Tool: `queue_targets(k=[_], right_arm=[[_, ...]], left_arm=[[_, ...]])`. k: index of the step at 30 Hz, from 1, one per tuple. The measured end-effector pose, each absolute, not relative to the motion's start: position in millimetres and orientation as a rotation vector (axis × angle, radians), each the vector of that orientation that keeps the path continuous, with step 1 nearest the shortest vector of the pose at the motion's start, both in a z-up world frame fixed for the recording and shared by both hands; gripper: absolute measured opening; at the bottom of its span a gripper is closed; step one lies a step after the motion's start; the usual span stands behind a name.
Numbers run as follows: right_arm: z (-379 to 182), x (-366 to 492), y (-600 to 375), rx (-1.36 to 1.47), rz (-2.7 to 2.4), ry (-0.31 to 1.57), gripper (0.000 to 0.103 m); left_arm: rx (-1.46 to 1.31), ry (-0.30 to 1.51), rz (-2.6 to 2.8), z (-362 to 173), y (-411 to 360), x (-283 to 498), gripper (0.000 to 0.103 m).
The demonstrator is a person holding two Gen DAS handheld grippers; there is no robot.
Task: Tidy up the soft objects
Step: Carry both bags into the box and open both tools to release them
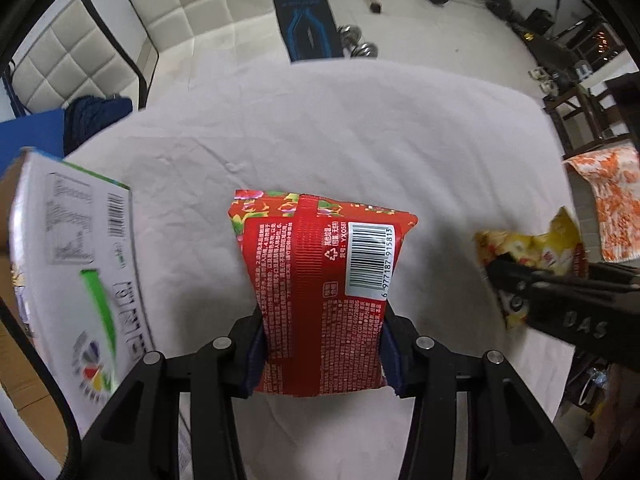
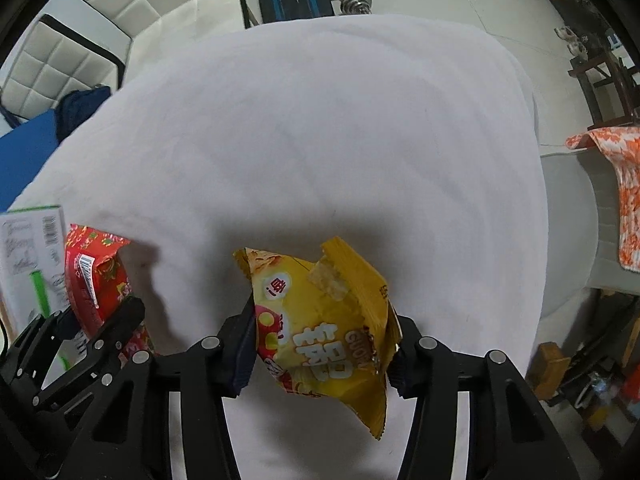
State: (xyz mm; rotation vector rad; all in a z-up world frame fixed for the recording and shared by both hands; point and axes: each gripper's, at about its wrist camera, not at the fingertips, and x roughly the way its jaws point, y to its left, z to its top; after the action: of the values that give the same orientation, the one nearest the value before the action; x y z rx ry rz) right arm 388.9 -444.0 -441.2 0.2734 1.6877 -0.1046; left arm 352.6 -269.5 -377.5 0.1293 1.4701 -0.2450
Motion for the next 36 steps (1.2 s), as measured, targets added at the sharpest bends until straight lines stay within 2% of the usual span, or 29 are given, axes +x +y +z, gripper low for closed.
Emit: queue_targets(k=[13, 21, 28, 36], right_arm=[[-367.0, 303.9, -387.9, 0.331, -0.031, 1.562, 0.054], [-302.0, 271.1, -350.1, 0.339, 0.018, 1.487, 0.054], [-257.4, 260.3, -292.6, 0.335, 0.117, 1.451, 0.054], [-249.0, 272.1, -167.6, 0.279, 0.252, 1.456, 0.054]], left_arm=[[0.082, 1.284, -0.343, -275.5, -234.2, 295.2, 0.044], [0.027, 1.217, -0.345, -222.0, -169.6, 277.5, 0.044], [0.010, 1.191, -0.266, -203.2, -89.6, 272.8, 0.044], [-0.016, 1.178, -0.125, -205.8, 11.9, 267.2, 0.044]])
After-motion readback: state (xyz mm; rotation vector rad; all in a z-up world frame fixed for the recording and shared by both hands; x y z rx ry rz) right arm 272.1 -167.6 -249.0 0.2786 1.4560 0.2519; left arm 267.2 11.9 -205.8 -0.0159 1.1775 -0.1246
